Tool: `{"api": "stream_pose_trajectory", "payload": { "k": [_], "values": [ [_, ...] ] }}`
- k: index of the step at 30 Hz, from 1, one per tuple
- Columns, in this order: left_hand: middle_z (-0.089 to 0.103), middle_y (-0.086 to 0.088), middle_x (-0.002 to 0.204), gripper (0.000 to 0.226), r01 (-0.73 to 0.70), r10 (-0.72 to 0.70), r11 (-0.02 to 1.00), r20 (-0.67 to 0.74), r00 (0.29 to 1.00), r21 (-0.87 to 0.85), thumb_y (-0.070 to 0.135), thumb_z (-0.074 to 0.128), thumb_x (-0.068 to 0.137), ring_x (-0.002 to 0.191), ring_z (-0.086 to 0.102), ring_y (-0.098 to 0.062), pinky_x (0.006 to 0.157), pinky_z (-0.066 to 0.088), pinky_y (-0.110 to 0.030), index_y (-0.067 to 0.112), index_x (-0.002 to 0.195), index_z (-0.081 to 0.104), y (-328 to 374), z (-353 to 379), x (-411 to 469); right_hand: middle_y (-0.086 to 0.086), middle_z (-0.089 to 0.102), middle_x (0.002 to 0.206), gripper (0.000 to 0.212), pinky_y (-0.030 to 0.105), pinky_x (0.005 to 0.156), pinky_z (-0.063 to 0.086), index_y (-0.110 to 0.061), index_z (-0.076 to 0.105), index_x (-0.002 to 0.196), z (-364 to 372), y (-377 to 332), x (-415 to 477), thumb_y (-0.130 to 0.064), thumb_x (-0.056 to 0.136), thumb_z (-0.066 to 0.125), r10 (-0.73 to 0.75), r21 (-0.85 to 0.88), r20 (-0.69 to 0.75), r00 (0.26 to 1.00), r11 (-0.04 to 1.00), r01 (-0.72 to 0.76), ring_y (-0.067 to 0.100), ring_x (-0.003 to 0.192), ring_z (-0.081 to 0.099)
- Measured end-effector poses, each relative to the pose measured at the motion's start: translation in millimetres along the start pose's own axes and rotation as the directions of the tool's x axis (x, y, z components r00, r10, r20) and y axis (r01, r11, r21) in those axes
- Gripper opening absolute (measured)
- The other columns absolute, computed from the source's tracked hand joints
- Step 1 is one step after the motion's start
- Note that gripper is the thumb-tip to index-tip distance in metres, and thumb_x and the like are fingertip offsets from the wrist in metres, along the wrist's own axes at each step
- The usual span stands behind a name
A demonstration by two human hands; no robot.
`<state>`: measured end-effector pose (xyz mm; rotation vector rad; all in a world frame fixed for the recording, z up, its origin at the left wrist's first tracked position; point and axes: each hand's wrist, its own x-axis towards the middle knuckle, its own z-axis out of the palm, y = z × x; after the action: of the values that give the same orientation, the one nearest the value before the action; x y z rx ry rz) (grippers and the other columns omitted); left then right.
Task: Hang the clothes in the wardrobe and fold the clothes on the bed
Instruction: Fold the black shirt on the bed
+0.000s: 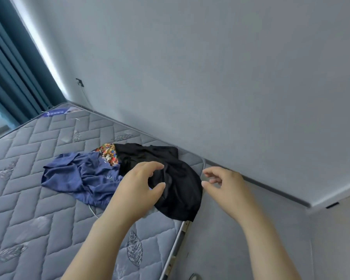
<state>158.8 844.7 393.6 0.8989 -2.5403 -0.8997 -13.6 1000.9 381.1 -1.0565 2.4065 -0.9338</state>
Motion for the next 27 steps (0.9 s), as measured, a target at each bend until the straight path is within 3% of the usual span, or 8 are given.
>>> {"api": "stream_pose_trajectory", "payload": {
  "k": [7,12,19,27],
  "values": [
    [0.054,0.015,0.122,0.042,0.109,-0.11,0.994,0.163,0.981,0.017,0.026,0.064,0.087,0.108,0.053,-0.001,0.09,0.044,-0.022,0.032,0.127,0.055,8.0,103.8,97.6,-0.015,0.064,0.111,0.031,0.005,0.073,0.037,-0.027,0.063,0.121,-21.1,103.9,91.6,-0.026,0.09,0.062,0.079,-0.034,0.099,0.992,0.997,-0.076,-0.001,0.095,0.059],
    [0.056,0.012,0.124,0.041,0.125,-0.144,0.989,0.278,0.95,0.084,0.024,0.064,0.087,0.106,0.054,-0.002,0.086,0.045,-0.02,0.03,0.127,0.055,-6.4,154.4,139.5,-0.011,0.066,0.114,0.031,0.019,0.08,0.044,-0.024,0.064,0.12,-11.1,155.7,125.8,-0.023,0.089,0.062,0.153,-0.038,0.118,0.981,0.988,-0.149,0.006,0.099,0.061],
    [0.056,0.011,0.126,0.042,0.113,-0.164,0.983,0.415,0.895,0.143,0.024,0.065,0.087,0.105,0.054,-0.002,0.084,0.041,-0.015,0.028,0.128,0.055,-43.3,207.0,166.9,-0.008,0.066,0.115,0.031,0.017,0.078,0.044,-0.022,0.064,0.121,24.5,210.9,140.7,-0.022,0.09,0.062,0.267,0.017,0.164,0.95,0.962,-0.274,0.006,0.098,0.062],
    [0.056,0.009,0.127,0.043,0.027,-0.172,0.963,0.529,0.831,0.269,0.027,0.06,0.088,0.11,0.054,-0.007,0.094,0.045,-0.024,0.027,0.13,0.053,-115.5,297.0,190.1,-0.005,0.067,0.112,0.029,0.022,0.081,0.048,-0.021,0.064,0.118,115.3,286.3,154.7,-0.024,0.089,0.062,0.349,0.07,0.177,0.92,0.928,-0.366,0.009,0.097,0.062]
  ]
}}
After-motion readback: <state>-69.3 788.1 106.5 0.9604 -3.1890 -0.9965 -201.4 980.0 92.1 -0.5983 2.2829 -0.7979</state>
